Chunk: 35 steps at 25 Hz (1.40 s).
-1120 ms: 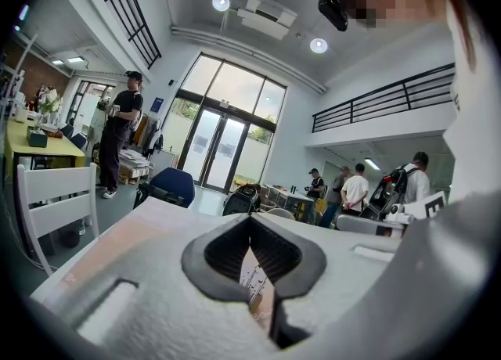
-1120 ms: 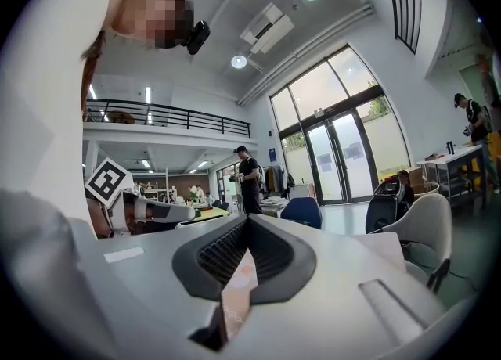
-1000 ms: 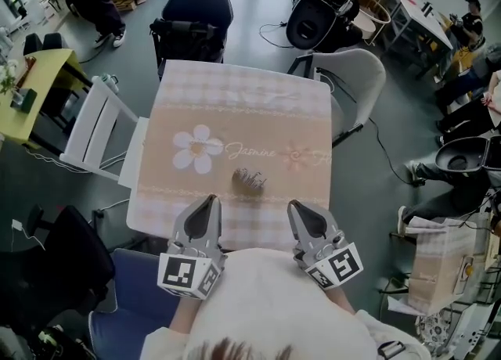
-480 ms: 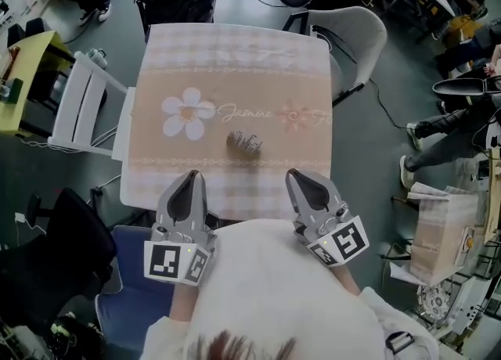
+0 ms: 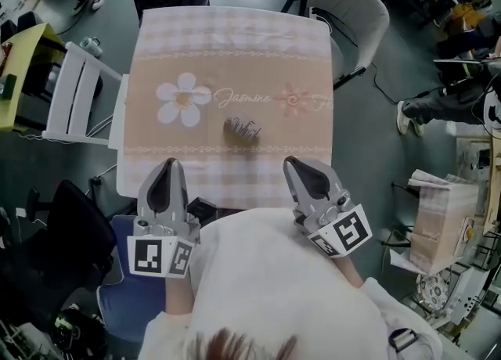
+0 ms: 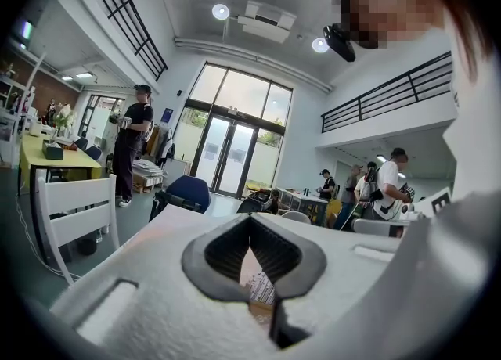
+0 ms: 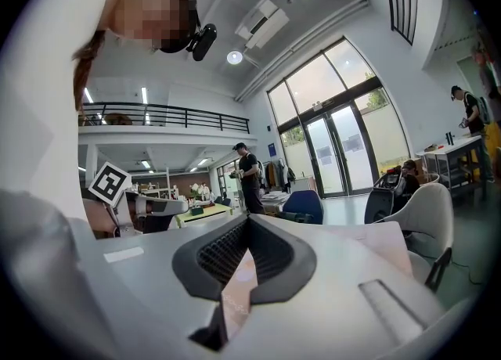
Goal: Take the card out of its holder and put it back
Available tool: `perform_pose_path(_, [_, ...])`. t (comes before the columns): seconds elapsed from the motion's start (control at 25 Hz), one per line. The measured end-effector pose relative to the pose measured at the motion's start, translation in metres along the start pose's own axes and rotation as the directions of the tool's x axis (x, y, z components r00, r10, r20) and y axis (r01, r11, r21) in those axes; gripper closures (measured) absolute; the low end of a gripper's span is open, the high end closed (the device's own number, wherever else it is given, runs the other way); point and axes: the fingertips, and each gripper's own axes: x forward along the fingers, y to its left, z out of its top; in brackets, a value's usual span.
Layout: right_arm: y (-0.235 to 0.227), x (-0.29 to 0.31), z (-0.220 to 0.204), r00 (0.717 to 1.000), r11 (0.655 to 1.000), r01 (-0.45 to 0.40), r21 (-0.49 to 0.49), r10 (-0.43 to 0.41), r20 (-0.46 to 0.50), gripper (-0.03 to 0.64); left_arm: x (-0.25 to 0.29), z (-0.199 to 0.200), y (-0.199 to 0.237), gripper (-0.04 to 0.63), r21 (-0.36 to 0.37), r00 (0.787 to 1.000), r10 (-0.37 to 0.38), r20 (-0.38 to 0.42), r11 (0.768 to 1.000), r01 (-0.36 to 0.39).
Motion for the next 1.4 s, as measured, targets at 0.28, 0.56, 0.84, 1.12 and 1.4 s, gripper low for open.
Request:
perform_pose_path(0.28, [-0.002, 0.003, -0.002, 1.0, 1.0, -0.005, 0.001, 0.005, -0.014, 0.62, 0.0, 0.003, 0.0, 0.591, 0.016, 1.0, 0.002, 0.003, 1.0, -0.003])
perform_pose_path(0.56, [-0.001, 0.004, -0.006, 1.0, 1.0, -0.008, 0.003, 0.008, -0.023, 0.62, -0.008, 0.008, -0.026, 0.591, 0.13, 0.999, -0.046, 0.027, 0.991, 0.042])
perform_pose_path(0.84, [0.004, 0.005, -0.006, 0.999, 1.0, -0.014, -0.004, 0.014, -0.032, 0.62, -0.008, -0.001, -0.044, 0.591, 0.111, 0.996, -0.087, 0.01, 0.99, 0.086])
perform_pose_path(1.12, [0.004, 0.003, -0.006, 0.999, 1.0, -0.016, -0.004, 0.015, -0.032, 0.62, -0.011, 0.001, -0.041, 0.591, 0.1, 0.997, -0.073, 0.013, 0.992, 0.072])
perform_pose_path(1.4, [0.007, 0.003, -0.006, 0.999, 1.0, -0.021, -0.006, 0.021, -0.034, 0.62, -0.016, 0.001, -0.037, 0.591, 0.104, 0.998, -0.063, 0.017, 0.993, 0.061])
